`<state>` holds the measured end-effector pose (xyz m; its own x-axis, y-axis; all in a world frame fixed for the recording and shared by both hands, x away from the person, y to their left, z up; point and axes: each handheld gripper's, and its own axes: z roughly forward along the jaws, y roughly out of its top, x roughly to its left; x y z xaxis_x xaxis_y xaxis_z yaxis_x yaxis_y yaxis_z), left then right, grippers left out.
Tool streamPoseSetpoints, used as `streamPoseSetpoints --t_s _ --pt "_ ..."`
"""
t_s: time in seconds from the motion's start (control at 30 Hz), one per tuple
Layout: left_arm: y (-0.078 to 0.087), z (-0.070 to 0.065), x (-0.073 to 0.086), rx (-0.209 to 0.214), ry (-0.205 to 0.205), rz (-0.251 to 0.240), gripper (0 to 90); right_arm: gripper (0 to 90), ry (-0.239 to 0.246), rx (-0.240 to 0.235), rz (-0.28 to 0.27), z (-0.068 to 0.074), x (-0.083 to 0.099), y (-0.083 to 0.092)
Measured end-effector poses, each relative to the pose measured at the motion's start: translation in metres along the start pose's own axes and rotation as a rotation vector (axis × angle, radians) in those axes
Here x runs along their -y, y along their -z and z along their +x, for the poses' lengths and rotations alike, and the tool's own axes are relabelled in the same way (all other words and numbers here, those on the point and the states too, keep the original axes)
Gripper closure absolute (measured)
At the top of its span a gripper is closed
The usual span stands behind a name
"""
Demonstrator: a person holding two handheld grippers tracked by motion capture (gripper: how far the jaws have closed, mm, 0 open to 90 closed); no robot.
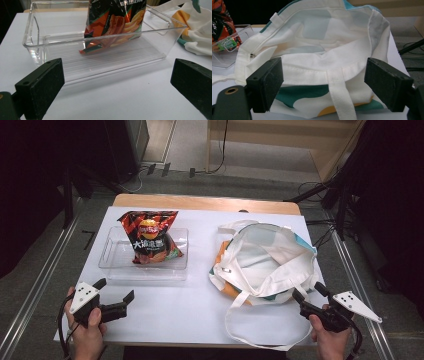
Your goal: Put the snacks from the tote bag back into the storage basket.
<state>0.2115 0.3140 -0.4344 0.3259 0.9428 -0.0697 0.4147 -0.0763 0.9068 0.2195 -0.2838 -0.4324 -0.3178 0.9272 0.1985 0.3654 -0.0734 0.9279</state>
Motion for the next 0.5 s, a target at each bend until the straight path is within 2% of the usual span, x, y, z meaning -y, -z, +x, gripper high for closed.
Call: streamPoseSetpoints --t_s 0.5 --pt "-0.0026 0.0033 0.0031 -0.007 0.006 0.013 0.0 15.8 0.002 0.002 0.01 -0.0002 0.0045 -0.0034"
